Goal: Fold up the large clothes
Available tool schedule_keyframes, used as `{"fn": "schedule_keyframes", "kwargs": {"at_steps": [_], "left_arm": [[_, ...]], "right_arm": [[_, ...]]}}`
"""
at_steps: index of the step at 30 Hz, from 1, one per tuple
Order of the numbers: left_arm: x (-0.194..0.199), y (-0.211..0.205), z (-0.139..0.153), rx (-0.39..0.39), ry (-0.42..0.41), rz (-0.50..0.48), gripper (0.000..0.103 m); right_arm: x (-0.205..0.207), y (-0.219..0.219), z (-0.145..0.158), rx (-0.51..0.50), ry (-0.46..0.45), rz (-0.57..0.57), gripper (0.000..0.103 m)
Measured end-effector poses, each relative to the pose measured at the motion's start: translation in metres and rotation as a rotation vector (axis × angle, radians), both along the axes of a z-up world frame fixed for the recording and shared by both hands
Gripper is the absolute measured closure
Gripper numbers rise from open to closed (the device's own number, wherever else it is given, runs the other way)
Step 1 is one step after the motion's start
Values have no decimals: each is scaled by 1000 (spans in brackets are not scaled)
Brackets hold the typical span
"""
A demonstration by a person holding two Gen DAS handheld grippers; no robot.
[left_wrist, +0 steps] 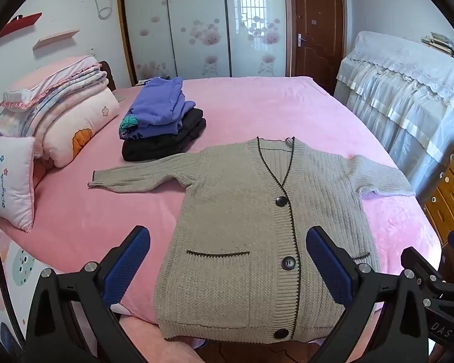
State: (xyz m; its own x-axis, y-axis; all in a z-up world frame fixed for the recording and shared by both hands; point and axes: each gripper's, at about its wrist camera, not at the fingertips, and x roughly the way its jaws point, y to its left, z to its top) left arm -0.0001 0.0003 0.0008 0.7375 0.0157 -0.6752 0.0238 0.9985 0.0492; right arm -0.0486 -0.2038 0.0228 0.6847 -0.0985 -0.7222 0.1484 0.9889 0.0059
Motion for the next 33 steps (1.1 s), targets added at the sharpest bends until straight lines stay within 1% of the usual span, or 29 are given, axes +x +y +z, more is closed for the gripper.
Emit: {"fn": "schedule_keyframes", "kwargs": {"at_steps": [3,4,5,7,9,13,17,23,28,33], "left_arm": [[-1,1,1,-4,-8,5,1],[-1,-2,1,-5,2,-1,1],[4,-2,1,2,31,-18,1],[3,-8,1,-11,38,-26,1],[8,-9,0,-25,46,-28,1],[5,-16,-4,-33,39,-33,1],[2,-17,-4,-45,32,-36,1],[0,-19,-1,-44,22,-40,1],[-4,-25,-2,-26,16,-43,1],[-5,-28,-5,-27,27,-42,1]], "right_arm": [[1,0,0,-3,16,4,1],[2,1,1,-4,16,4,1],[0,0,1,-2,-4,5,1],[0,0,1,0,-13,8,1],[0,-6,2,-19,-21,1,1],[3,-2,6,-50,-33,-12,1],[0,-6,12,-31,-43,0,1],[-6,-1,17,-29,-84,5,1],[-4,-4,13,9,-54,10,1],[-7,-4,12,-13,-57,-6,1]]}}
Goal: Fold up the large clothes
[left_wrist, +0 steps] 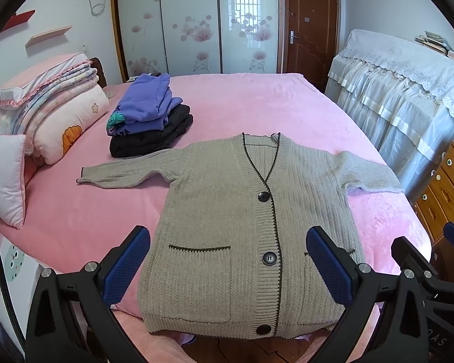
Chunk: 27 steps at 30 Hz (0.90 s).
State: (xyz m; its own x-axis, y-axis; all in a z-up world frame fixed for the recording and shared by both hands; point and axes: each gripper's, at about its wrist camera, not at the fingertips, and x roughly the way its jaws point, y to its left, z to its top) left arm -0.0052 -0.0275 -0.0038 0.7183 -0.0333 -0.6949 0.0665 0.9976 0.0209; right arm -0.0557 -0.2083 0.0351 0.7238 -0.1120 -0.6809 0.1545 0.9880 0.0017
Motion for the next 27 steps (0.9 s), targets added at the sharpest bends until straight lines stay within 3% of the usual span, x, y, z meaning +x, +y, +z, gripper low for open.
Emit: {"fn": "schedule_keyframes", "kwargs": {"at_steps": [27], "left_arm": [[-6,3,-11,-16,31,1,1]], "right_arm": [[-5,-3,0,21,-30,-1,1]]}}
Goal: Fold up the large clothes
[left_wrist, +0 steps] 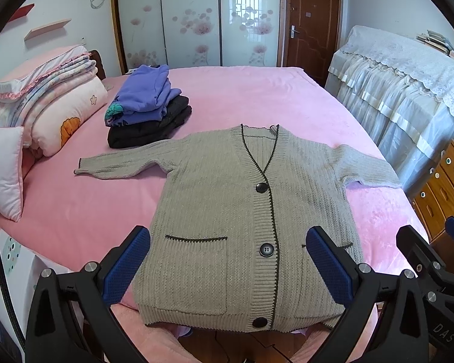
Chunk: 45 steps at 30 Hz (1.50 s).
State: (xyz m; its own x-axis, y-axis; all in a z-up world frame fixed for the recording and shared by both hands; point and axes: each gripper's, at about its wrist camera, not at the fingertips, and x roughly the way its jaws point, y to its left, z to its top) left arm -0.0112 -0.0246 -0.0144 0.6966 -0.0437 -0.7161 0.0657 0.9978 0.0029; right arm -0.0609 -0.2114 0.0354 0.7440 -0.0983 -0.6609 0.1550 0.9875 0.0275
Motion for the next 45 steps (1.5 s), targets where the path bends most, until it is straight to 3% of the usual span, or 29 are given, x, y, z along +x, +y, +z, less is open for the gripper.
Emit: {"fn": "schedule_keyframes", "kwargs": {"at_steps": [45], "left_arm": [[14,-3,-12,13,54,5,1]], "right_arm": [[11,2,-10,72,25,38,1]]}}
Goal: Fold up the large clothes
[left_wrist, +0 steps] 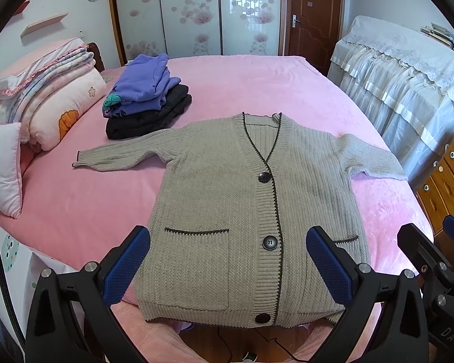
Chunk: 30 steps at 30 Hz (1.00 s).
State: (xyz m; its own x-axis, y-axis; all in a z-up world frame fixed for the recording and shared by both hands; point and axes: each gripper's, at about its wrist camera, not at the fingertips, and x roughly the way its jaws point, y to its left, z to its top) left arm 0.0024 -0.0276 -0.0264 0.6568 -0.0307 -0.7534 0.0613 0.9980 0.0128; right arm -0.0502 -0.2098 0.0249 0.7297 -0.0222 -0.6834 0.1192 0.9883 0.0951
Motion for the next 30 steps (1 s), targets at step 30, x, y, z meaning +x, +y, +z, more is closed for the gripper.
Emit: {"fn": "schedule_keyframes", "kwargs": {"at_steps": [30], "left_arm": [[35,-39,27,44,-86,-70,1]], "right_arm": [[18,-43,0,11,-40,-38,1]]}}
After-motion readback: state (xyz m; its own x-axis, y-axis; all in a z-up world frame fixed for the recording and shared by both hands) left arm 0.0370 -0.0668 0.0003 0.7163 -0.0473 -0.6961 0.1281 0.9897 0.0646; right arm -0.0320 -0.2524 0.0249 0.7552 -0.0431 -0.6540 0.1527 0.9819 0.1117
